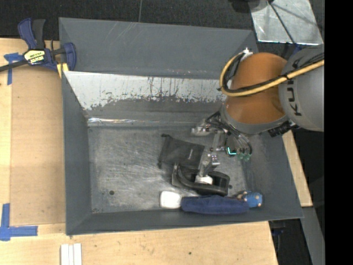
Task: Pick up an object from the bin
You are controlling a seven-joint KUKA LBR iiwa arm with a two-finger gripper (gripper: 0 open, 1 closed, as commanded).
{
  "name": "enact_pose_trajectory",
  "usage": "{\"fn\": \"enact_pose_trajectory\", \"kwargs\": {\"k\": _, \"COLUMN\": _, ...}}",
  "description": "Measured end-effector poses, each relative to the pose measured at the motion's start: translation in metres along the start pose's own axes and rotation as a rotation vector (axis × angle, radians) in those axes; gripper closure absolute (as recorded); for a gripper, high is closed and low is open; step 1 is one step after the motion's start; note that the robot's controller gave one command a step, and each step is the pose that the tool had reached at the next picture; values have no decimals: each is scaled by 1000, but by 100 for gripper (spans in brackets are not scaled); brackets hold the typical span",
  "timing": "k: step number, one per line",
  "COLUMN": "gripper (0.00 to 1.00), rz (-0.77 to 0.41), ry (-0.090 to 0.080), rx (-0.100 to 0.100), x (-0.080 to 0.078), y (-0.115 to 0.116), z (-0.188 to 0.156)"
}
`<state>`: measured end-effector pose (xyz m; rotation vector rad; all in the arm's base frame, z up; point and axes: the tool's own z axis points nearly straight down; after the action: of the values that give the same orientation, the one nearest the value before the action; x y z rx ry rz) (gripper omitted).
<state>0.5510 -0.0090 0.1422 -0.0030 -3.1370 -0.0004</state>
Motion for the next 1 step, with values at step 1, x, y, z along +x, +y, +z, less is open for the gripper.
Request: {"fn": "enact_pose_trajectory", "kwargs": {"k": 1, "gripper": 0, "rz": 93, "ry": -18, "rx": 4, "x": -15, "y": 22, "z": 38}}
